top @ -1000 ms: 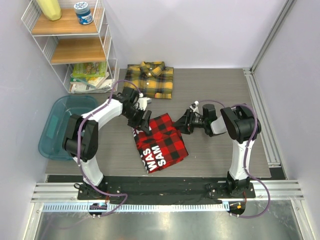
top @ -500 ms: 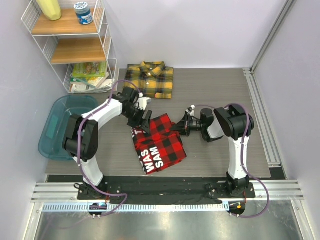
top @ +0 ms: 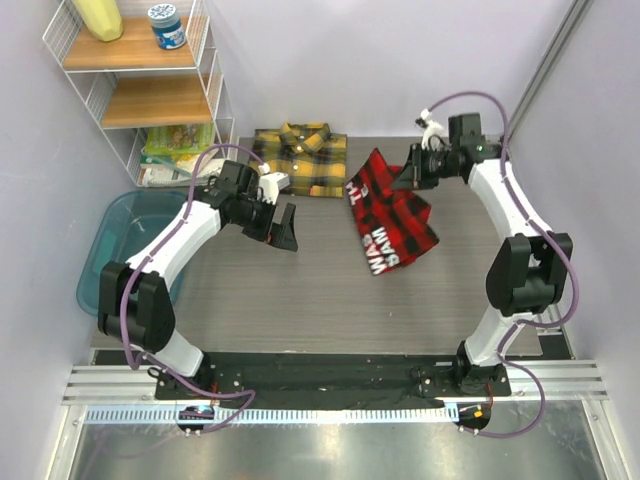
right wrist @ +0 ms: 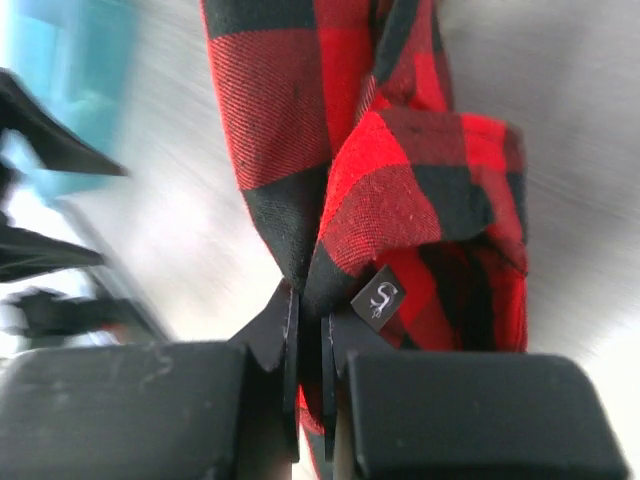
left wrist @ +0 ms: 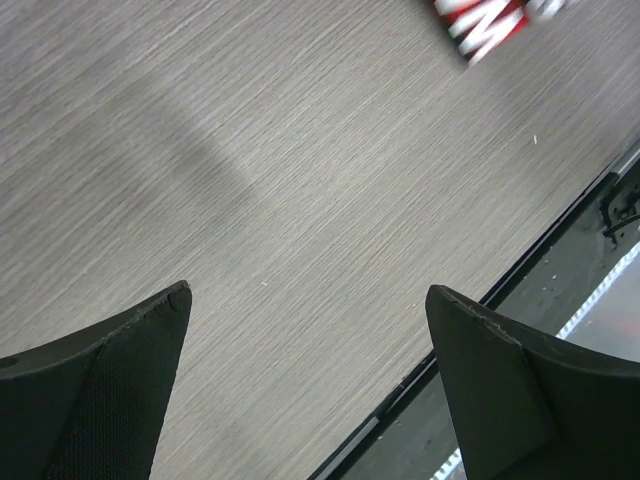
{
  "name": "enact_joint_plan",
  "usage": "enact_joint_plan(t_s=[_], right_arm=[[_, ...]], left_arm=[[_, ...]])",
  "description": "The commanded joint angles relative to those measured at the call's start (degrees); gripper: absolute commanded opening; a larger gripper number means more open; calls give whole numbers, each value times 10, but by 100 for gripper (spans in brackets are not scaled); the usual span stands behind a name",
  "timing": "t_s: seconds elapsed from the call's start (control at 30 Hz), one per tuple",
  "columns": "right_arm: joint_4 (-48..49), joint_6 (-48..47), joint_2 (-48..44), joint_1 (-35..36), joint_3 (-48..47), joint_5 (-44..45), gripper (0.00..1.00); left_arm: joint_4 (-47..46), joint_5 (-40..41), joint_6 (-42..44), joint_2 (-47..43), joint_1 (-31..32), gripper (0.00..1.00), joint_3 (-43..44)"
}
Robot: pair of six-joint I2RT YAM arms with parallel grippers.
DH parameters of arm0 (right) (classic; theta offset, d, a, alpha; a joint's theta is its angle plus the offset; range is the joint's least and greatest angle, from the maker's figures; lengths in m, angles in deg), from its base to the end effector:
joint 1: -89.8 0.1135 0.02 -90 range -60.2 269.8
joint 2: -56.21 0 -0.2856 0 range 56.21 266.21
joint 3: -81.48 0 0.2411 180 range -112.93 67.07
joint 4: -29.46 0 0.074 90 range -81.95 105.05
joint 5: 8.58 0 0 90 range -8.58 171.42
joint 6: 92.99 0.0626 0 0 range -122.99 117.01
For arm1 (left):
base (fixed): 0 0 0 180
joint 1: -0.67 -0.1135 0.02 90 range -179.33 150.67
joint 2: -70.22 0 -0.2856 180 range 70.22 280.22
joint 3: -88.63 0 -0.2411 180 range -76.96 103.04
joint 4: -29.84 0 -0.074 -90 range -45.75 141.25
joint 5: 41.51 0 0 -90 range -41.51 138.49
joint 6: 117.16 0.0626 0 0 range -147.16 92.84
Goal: Fold and stack the long sleeve shirts
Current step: Fold the shirt
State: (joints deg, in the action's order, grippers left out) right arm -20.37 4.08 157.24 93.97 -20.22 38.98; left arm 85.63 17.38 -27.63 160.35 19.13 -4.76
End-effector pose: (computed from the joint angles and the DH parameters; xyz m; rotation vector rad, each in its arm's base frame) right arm 0.3902 0.0708 0.3057 -0.2778 2.3379 0.9853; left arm 0.2994 -0.1340 0.2746 0.5991 2.5219 -0.8263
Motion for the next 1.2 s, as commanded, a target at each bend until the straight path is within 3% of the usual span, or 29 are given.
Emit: enact_joint_plan(t_s=[0.0, 0.1, 0.2, 0.23, 0.4, 0.47, 0.57, 0.67, 0.83, 0.9, 0.93, 0.97, 1.03, 1.17], right_arm=[[-328, -235, 12, 20, -152, 171, 1], [-341, -276, 8, 79, -195, 339, 1], [-270, -283, -35, 183, -101, 447, 1], [-218, -278, -48, 215, -24, 509, 1], [-78, -224, -83, 400, 206, 621, 1], [-21, -199, -67, 452, 238, 647, 1], [22, -168, -12, 482, 246, 632, 1], [46, -159, 31, 500, 216, 619, 15], [80, -177, 74, 496, 136, 648, 17], [74, -181, 102, 493, 107, 641, 46], [58, -181, 105, 493, 98, 624, 74], [49, -179, 90, 493, 90, 599, 83], [22, -163, 59, 488, 70, 497, 89], [-10, -159, -42, 432, 44, 310, 87]], left_arm=[[-4, 3, 28, -19, -3, 100, 2], [-17, 16, 29, -29, -5, 100, -16], [-24, 24, 28, -31, -11, 100, -29], [-26, 24, 21, -31, -14, 100, -33], [-39, 5, 0, -22, -62, 100, -47], [-34, -11, -14, -14, -86, 100, -43], [-27, -28, -14, -4, -98, 100, -40], [-32, -26, -9, -17, -99, 100, -51], [-77, -14, -30, -52, -113, 100, -90], [-97, -17, -55, -52, -120, 100, -98], [-98, -20, -65, -51, -126, 100, -99], [-104, -43, -76, -48, -131, 100, -100], [-113, -64, -114, -49, -141, 100, -107], [-178, -106, -185, -84, -143, 100, -153]])
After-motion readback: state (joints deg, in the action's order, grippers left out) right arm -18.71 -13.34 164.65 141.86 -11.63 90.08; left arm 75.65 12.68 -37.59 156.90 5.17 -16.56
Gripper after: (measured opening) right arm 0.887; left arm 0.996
